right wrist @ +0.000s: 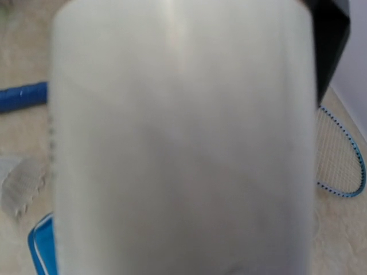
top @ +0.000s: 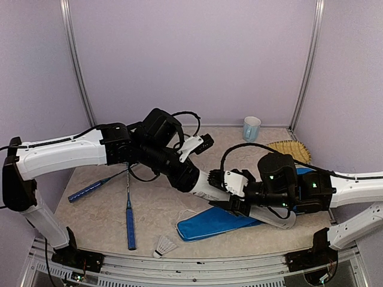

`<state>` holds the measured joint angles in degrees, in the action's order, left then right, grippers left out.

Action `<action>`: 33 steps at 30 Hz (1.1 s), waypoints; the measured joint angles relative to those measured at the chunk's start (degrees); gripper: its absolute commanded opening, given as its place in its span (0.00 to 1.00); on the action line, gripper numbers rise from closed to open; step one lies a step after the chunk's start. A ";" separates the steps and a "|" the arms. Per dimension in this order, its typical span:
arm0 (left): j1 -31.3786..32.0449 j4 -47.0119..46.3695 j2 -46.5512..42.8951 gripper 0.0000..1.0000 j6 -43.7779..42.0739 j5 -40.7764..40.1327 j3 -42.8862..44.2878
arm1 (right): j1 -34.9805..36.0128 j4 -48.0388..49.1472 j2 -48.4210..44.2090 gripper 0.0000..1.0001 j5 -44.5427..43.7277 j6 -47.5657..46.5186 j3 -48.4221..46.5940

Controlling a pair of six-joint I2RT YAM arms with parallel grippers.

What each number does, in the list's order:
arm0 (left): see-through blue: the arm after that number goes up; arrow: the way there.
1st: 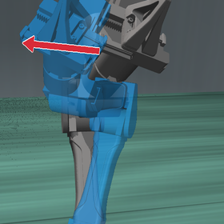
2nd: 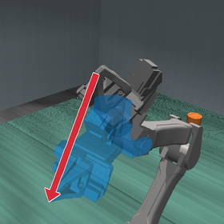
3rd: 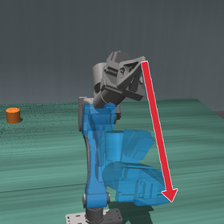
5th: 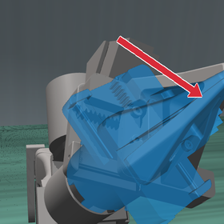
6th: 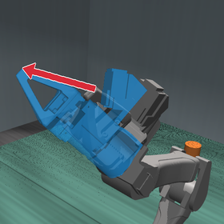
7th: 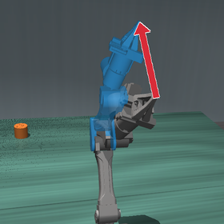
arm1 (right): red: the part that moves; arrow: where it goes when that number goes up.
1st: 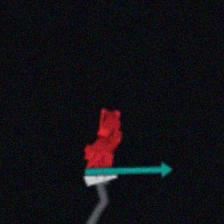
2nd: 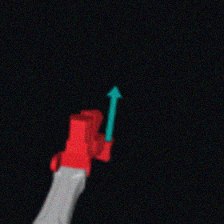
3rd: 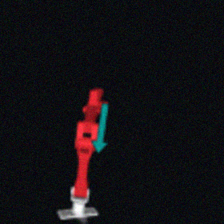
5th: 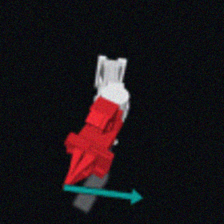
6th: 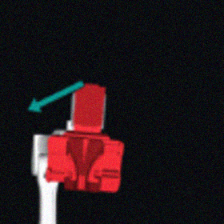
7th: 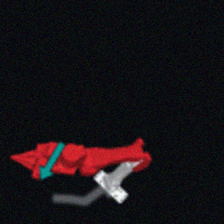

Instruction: Pack up the badminton gear

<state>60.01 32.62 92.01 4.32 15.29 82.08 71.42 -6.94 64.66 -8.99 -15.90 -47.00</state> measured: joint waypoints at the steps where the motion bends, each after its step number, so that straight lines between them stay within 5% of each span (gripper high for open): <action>1: -0.22 0.02 0.42 0.73 -0.31 0.57 0.00 | -0.04 -0.55 0.00 0.28 -0.02 -0.11 0.02; 11: 0.09 -2.05 -8.63 0.91 -1.53 2.80 -3.67 | 0.46 3.93 -0.26 0.28 -0.26 -0.33 1.16; 21: 0.61 3.45 -22.25 0.91 -4.50 2.25 -8.11 | -1.95 5.73 -1.18 0.29 -2.16 4.55 4.35; 33: 11.15 14.99 -11.08 0.82 -6.86 -3.93 -16.59 | -13.75 1.95 -5.18 0.29 -0.52 15.10 5.64</action>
<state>71.16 47.62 80.93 -2.55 11.35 65.49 57.67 -4.99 59.48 -9.52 -0.80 -41.36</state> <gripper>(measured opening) 0.822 0.601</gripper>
